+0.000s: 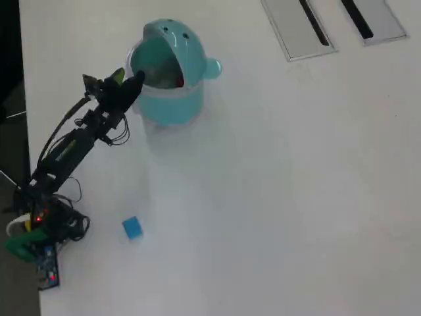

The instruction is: Grasp RGB lego blocks and put them in the bin one by one.

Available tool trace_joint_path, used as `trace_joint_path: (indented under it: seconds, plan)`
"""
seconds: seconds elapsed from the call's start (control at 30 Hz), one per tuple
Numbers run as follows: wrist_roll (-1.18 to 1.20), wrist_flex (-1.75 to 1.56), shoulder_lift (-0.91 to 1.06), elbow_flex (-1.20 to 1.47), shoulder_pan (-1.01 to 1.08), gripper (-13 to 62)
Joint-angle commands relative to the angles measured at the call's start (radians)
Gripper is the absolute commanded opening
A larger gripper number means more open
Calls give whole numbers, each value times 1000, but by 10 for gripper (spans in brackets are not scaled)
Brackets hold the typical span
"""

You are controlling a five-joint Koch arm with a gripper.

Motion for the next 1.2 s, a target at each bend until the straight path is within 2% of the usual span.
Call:
trace_joint_path:
  seconds: [0.0, 0.53, 0.9, 1.17]
  plan:
    - [12, 49, 107, -5, 12, 336]
    - [31, 663, 472, 137, 206, 329]
    - [48, 1008, 600, 190, 276, 330]
    - [44, 1273, 617, 186, 407, 336]
